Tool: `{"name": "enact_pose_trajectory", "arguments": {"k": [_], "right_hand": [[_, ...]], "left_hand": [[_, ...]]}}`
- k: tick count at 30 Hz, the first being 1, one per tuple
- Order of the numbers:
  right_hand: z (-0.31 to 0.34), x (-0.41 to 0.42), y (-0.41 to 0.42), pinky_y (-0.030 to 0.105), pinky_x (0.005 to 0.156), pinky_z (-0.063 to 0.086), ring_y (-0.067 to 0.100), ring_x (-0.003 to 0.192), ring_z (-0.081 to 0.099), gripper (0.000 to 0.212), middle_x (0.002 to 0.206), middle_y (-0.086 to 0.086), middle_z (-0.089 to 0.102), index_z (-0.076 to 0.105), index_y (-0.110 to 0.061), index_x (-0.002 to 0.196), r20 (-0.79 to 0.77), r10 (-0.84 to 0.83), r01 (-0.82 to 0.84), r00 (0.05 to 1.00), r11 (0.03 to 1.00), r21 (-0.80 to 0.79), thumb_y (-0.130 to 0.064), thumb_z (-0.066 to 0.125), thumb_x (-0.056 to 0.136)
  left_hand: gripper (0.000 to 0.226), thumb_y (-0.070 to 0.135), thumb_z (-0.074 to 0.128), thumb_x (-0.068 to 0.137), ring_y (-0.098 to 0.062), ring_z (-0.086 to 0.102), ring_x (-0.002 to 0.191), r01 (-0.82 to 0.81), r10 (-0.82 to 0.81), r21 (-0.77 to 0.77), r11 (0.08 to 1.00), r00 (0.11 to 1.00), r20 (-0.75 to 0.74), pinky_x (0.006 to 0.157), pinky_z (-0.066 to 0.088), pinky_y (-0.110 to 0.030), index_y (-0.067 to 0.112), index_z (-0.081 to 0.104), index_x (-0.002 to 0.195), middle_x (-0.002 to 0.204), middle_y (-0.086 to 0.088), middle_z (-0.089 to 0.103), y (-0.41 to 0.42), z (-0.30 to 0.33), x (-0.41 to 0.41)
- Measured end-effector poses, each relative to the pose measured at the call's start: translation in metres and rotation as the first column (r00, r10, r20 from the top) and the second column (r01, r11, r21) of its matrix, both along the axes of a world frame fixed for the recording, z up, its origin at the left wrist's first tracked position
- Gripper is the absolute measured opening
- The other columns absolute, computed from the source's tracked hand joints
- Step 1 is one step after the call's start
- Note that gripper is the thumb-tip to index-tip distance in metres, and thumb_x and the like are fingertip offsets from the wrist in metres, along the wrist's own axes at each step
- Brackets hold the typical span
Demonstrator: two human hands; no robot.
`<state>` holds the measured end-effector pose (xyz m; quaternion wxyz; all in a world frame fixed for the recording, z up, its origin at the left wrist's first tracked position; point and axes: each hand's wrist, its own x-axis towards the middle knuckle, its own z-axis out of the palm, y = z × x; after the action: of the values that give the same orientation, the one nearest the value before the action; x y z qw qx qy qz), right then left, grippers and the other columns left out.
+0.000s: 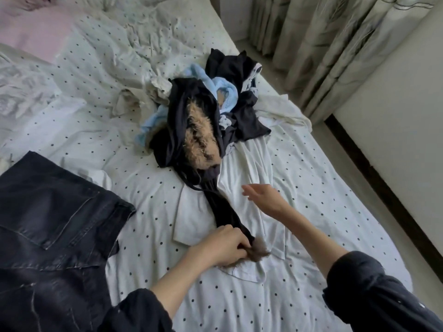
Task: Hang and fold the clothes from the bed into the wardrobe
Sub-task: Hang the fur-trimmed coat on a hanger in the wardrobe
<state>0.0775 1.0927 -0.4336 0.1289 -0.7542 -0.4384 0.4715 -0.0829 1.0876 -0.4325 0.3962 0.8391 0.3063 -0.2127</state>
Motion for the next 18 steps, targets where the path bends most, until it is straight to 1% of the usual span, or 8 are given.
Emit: {"name": "enact_pose_trajectory", "arguments": {"k": [3,6,7,9,12,15,16,18], "right_hand": [[-0.004,-0.01,0.014,0.041,0.092,0.047,0.035,0.107,0.059,0.049,0.118,0.022,0.062,0.058,0.008,0.117,-0.014,0.091,-0.092,0.996,0.992,-0.089,-0.035,0.045,0.098],[-0.018,-0.03,0.016,0.036,0.096,0.045,0.025,0.113,0.057,0.048,0.124,0.006,0.062,0.058,-0.012,0.127,0.016,0.148,-0.144,0.989,0.976,-0.164,-0.046,0.053,0.092],[-0.023,-0.037,0.016,0.038,0.098,0.043,0.024,0.115,0.055,0.052,0.124,0.004,0.061,0.055,-0.015,0.129,0.066,0.164,-0.15,0.984,0.974,-0.169,-0.05,0.055,0.09],[-0.03,-0.048,0.014,0.041,0.099,0.038,0.025,0.114,0.054,0.055,0.121,0.003,0.061,0.05,-0.018,0.129,0.165,0.189,-0.163,0.968,0.973,-0.161,-0.053,0.058,0.086],[-0.032,-0.051,0.012,0.042,0.096,0.034,0.027,0.109,0.054,0.04,0.112,0.004,0.061,0.047,-0.018,0.123,0.195,0.212,-0.185,0.958,0.971,-0.149,-0.039,0.057,0.09],[-0.033,-0.04,0.009,0.041,0.096,0.035,0.028,0.106,0.055,0.023,0.108,0.006,0.063,0.054,-0.017,0.114,0.187,0.202,-0.182,0.961,0.976,-0.12,-0.025,0.053,0.092],[-0.032,-0.036,0.007,0.04,0.096,0.036,0.027,0.105,0.056,0.019,0.108,0.006,0.063,0.055,-0.017,0.11,0.188,0.197,-0.18,0.962,0.978,-0.103,-0.024,0.053,0.092],[-0.029,-0.027,0.0,0.038,0.092,0.037,0.026,0.101,0.056,0.008,0.104,0.004,0.064,0.054,-0.019,0.099,0.214,0.183,-0.171,0.959,0.983,-0.073,-0.024,0.053,0.092]], "left_hand": [[0.014,0.021,0.058,0.088,-0.013,0.056,0.083,-0.022,0.028,-0.141,0.99,0.999,0.043,0.09,0.042,-0.03,0.014,0.07,0.088,0.088,-0.005,0.069,0.016,-0.003,-0.003],[0.021,0.031,0.061,0.087,-0.006,0.057,0.078,-0.217,0.228,-0.288,0.933,0.974,0.008,0.086,0.047,-0.038,0.014,0.073,0.087,0.082,0.003,0.067,0.044,-0.01,-0.025],[0.02,0.032,0.06,0.087,-0.007,0.059,0.078,-0.311,0.325,-0.232,0.922,0.945,0.027,0.085,0.048,-0.039,0.017,0.073,0.086,0.083,0.005,0.067,0.055,-0.013,-0.034],[0.018,0.022,0.056,0.091,-0.014,0.063,0.088,-0.503,0.491,0.057,0.863,0.859,0.146,0.083,0.05,-0.035,0.018,0.071,0.1,0.096,0.002,0.069,0.078,-0.017,-0.046],[0.038,0.012,0.054,0.092,-0.024,0.052,0.114,-0.605,0.501,0.368,0.706,0.794,0.343,0.092,0.042,-0.035,0.015,0.053,0.13,0.126,-0.006,0.054,0.111,-0.02,-0.046],[0.067,0.018,0.058,0.091,-0.026,0.021,0.14,-0.446,0.38,0.473,0.76,0.895,0.234,0.109,0.029,-0.04,0.016,0.023,0.148,0.154,-0.005,0.023,0.135,-0.025,-0.024],[0.07,0.021,0.06,0.091,-0.027,0.018,0.141,-0.396,0.365,0.458,0.796,0.918,0.158,0.11,0.028,-0.041,0.017,0.022,0.149,0.154,-0.005,0.023,0.14,-0.029,-0.017],[0.055,0.02,0.06,0.09,-0.029,0.033,0.133,-0.373,0.391,0.407,0.834,0.919,0.041,0.104,0.034,-0.039,0.014,0.038,0.141,0.142,-0.01,0.041,0.143,-0.041,-0.007]]}}
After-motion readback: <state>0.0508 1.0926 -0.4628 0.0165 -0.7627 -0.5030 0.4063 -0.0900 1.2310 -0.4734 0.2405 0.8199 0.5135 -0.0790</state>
